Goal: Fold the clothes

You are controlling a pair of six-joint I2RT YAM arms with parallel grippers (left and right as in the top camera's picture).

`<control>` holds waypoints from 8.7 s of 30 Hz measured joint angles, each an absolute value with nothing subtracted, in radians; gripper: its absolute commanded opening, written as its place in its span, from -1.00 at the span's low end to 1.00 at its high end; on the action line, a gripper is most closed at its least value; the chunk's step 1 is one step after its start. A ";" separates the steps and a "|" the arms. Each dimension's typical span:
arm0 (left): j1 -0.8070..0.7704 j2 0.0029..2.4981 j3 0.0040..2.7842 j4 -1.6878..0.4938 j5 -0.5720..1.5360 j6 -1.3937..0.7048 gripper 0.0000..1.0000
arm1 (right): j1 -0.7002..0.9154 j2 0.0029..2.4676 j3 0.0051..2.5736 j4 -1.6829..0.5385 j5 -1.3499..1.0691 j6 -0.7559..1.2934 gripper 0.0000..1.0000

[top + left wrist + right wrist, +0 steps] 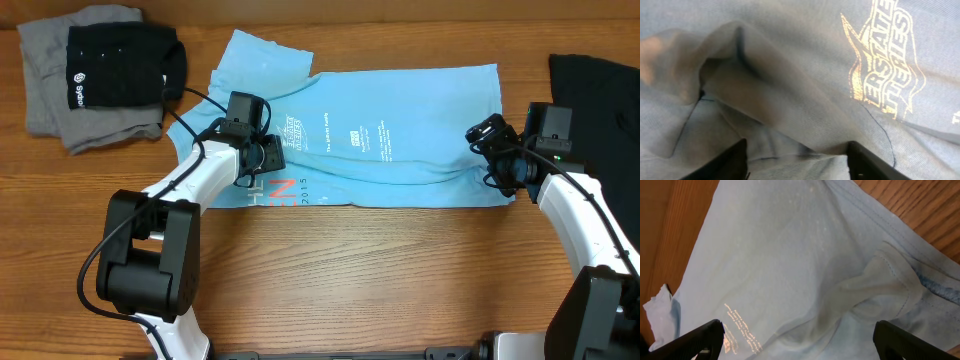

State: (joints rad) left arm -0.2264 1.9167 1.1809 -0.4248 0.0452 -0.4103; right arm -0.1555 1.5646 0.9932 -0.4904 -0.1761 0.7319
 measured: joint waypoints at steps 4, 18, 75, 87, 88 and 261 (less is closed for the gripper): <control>-0.226 1.923 1.181 -0.417 0.036 -0.397 -0.30 | -0.155 1.565 0.993 -0.493 -0.175 0.733 0.96; -0.226 1.930 1.205 -0.354 0.028 -0.364 -0.68 | -0.155 1.565 0.993 -0.509 -0.152 0.732 0.89; -0.178 1.973 1.488 -0.866 0.111 -0.421 0.06 | -0.155 1.565 0.993 -0.527 -0.126 0.706 0.82; -0.030 2.033 1.478 -0.813 0.082 -0.439 -0.04 | -0.155 1.565 0.993 -0.543 -0.122 0.706 0.82; -0.030 2.033 1.478 -0.803 0.081 -0.435 -0.03 | -0.155 1.565 0.993 -0.540 -0.122 0.706 0.82; -0.157 2.257 1.802 -0.836 0.289 -0.364 -0.91 | -0.155 1.565 0.993 -0.603 -0.073 0.706 0.83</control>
State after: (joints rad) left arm -0.1566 2.2566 1.8015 -0.8364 0.2886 -0.3645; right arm -0.1555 1.5646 0.9932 -0.6029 -0.0731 0.7055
